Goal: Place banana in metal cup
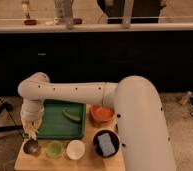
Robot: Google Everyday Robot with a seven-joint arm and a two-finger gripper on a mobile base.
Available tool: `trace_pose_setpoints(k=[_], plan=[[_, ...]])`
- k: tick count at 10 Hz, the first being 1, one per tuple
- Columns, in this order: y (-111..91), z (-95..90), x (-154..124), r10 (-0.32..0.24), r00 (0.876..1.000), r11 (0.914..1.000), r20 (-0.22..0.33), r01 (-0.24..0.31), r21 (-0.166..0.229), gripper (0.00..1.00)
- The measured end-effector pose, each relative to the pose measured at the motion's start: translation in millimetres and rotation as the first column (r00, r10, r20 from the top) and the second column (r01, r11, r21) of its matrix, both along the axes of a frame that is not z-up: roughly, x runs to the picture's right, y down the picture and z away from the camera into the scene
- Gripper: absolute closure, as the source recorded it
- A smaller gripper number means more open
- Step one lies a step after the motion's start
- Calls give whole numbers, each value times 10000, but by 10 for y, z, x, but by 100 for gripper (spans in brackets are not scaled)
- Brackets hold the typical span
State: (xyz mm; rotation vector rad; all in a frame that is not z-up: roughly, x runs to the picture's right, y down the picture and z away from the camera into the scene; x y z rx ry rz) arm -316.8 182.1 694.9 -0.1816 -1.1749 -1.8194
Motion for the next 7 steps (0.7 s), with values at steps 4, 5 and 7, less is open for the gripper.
trace_pose_setpoints(k=[4, 5, 7], plan=[[74, -84, -5, -145, 9997, 9999, -172, 144, -54, 87], [122, -122, -9, -175, 9996, 9998, -202, 174, -87, 87], [216, -194, -38, -236, 9995, 9996, -206, 233, -160, 87]])
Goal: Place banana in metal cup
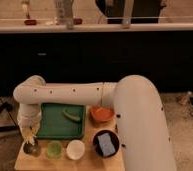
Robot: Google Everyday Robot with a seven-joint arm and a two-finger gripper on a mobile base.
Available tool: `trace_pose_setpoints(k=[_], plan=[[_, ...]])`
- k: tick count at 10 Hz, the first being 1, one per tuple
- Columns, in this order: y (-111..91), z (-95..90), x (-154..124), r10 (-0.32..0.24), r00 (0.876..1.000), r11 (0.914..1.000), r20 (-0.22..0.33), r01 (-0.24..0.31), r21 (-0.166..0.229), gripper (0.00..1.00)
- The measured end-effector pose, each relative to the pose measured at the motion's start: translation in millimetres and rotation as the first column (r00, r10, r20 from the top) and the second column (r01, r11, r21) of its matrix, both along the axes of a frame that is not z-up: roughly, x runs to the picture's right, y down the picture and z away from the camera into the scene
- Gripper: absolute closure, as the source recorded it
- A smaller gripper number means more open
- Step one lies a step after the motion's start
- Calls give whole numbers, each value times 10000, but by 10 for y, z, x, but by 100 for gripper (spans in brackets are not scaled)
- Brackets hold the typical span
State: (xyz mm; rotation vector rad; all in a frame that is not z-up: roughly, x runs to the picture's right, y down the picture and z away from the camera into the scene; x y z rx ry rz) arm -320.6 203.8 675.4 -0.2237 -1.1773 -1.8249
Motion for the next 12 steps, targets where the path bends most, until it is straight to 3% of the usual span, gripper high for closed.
trace_pose_setpoints(k=[4, 12], plan=[[185, -78, -22, -2, 10000, 9998, 8, 2, -200, 87], [414, -28, 92, 274, 9995, 9970, -143, -283, -714, 87]])
